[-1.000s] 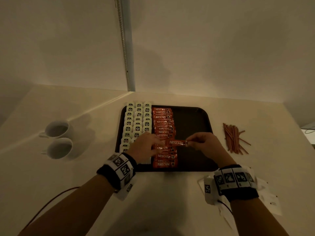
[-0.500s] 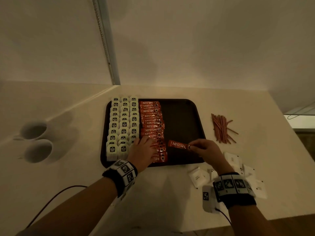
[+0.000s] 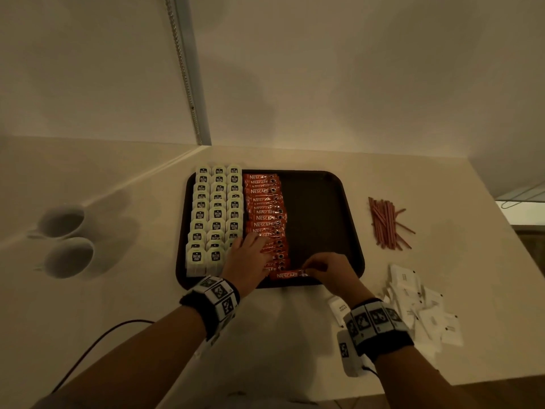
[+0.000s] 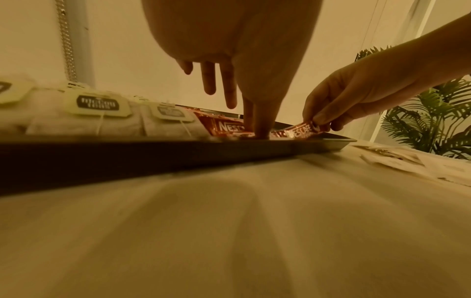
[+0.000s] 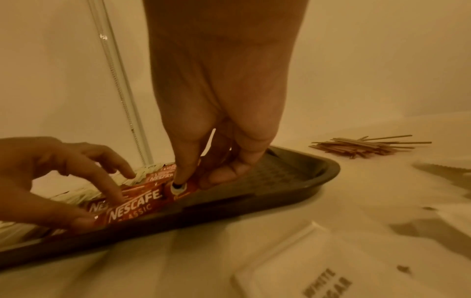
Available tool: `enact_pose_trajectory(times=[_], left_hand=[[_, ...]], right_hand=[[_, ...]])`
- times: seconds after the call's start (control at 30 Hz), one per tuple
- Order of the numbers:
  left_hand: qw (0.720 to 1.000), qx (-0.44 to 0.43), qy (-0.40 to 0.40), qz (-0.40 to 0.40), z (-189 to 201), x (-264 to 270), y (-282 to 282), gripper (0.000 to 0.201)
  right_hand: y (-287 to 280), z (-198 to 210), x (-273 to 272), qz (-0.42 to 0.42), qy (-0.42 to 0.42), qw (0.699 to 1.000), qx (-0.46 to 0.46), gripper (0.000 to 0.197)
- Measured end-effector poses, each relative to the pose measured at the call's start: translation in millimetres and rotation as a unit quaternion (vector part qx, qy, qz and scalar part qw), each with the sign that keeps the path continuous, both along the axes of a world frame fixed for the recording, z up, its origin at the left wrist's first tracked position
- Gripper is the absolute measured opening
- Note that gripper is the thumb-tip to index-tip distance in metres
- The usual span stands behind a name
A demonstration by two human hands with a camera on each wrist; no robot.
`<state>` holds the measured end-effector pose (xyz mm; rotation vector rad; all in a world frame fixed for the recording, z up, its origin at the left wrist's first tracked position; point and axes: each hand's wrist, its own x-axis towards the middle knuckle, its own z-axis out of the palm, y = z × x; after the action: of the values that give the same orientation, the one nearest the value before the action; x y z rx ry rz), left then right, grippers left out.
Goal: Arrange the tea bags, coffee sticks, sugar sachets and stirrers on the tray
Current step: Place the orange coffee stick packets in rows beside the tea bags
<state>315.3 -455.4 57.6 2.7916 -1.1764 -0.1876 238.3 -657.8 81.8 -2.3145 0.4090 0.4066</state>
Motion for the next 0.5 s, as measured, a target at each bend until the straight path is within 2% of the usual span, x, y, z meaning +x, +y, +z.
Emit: enact_pose_trajectory(times=[0.27, 0.37, 0.5], left_hand=[[1.000, -0.007, -0.016, -0.003, 9.0, 4.8, -0.7, 0.024], [1.000, 0.011, -0.013, -0.011, 12.0, 7.7, -0.3, 0.030], [1.000, -0.008, -0.024, -0.013, 11.8, 9.1, -0.1, 0.036]], right_hand=[[16.6, -1.4, 11.4, 0.045, 0.039, 0.998, -0.006, 0.017], [21.4, -0.9, 15.5, 0.065, 0.043, 0.997, -0.011, 0.017], [26.4, -2.7, 19.5, 0.075, 0.020, 0.997, -0.015, 0.017]])
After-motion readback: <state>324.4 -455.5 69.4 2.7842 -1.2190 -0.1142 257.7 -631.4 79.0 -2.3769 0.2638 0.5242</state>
